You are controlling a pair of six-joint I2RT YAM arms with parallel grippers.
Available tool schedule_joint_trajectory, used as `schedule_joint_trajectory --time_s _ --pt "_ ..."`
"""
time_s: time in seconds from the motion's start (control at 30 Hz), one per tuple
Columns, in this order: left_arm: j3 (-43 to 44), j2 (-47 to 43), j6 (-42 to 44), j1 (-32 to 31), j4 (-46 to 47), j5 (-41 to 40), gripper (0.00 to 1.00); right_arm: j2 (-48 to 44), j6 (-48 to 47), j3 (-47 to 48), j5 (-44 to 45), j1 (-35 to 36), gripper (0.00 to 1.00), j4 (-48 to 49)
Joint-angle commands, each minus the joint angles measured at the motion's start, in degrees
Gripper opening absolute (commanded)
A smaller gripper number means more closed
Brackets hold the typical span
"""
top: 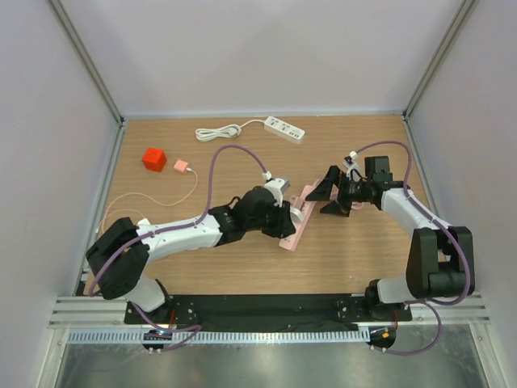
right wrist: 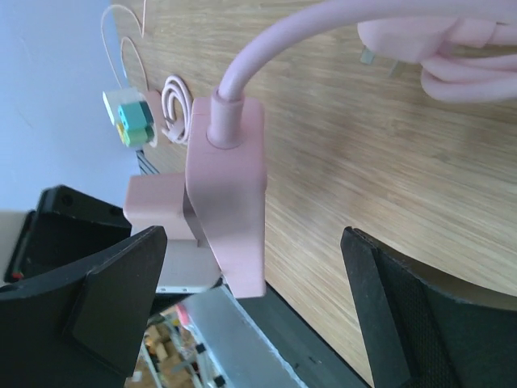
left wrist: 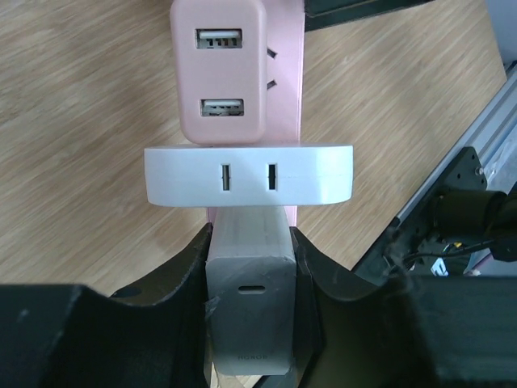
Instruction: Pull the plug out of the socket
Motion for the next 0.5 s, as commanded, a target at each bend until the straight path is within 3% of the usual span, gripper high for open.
schedule_joint_trajectory --time_s 0.0,0.13,0.33,0.47 --pt "3.1 0.6 -3.6 0.2 13.4 -0.6 0.00 2.1 11.2 -0.2 1.3 0.3 0.98 10.5" --pt "3.9 2.1 -4.9 0.1 15.0 -0.1 0.00 4.2 17.3 0.1 4.2 0.8 0.98 19.3" --pt "4.9 3.5 -6.4 0.1 16.7 -1.3 0.00 6.5 18.7 1.6 8.6 5.1 0.95 19.8" --pt "5.3 3.6 -7.3 0.1 16.7 -3.5 0.00 6.4 18.4 1.7 10.5 6.2 0.82 19.1"
